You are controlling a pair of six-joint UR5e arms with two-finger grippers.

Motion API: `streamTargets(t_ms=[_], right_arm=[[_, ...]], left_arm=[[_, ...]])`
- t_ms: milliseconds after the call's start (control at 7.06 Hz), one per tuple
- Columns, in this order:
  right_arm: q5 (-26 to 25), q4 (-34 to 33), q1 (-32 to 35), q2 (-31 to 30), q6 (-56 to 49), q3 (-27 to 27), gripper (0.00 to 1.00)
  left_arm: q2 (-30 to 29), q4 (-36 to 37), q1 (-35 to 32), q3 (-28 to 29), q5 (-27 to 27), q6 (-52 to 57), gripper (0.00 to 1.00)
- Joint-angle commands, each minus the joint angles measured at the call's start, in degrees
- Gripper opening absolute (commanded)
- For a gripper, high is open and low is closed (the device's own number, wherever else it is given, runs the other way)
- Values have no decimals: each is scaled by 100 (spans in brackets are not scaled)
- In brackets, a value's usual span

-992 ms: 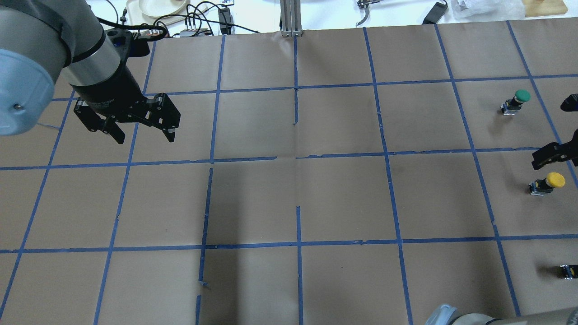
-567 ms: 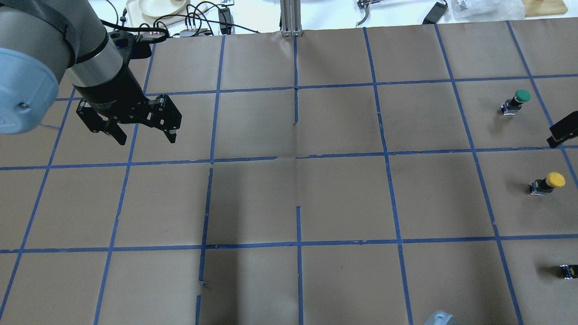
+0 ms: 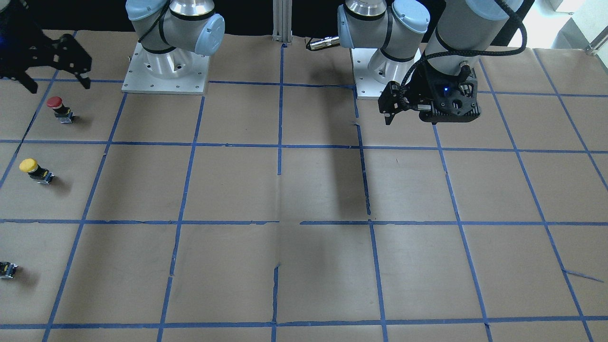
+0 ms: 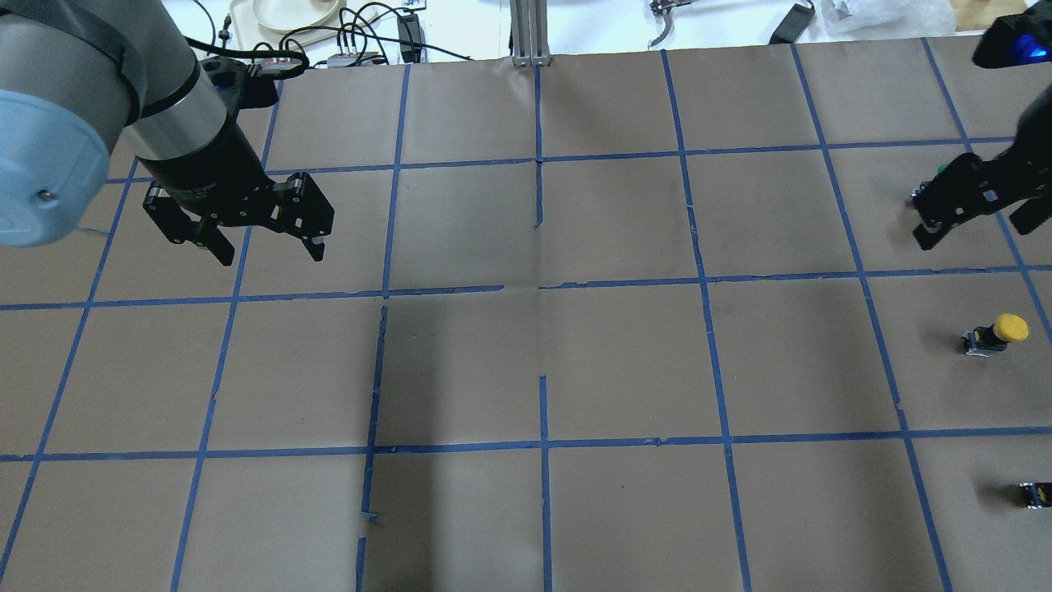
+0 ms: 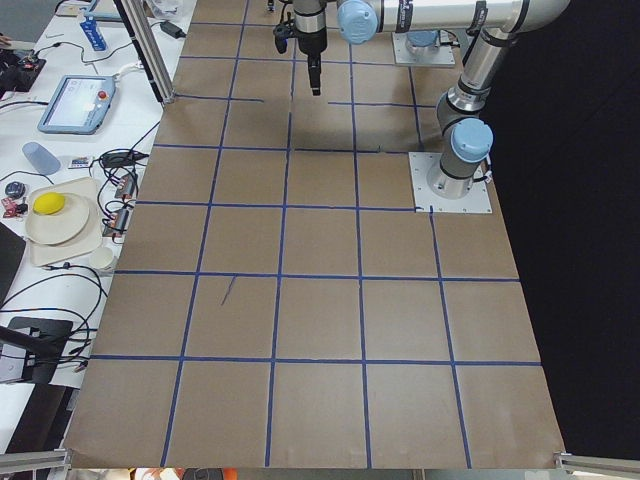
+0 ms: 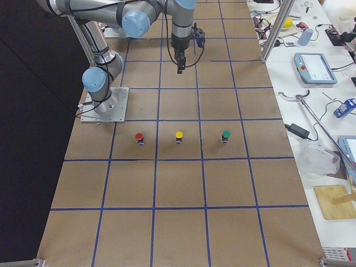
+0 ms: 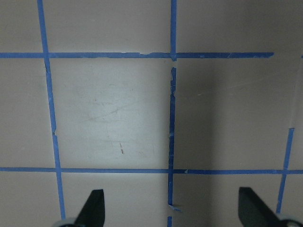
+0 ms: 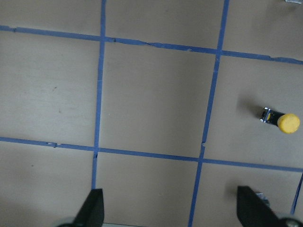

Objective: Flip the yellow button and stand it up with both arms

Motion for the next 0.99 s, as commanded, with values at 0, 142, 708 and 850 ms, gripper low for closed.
streamTargets(t_ms=[0,142,708,850], right_arm=[[23,24,1218,55,1925,-260,100],[-29,50,1458,239,1984,-523,100],[40,24,1768,838,2150,-1422,99],[32,24,1768,856,2151,-1413,99]], left_arm=[[-1,11,4,-11,-1,-1,100],[25,2,-5,-20,-1,-1,100],[16,11,-5,-20,8,-1,100],[25,28,-5,-20,17,-1,100]])
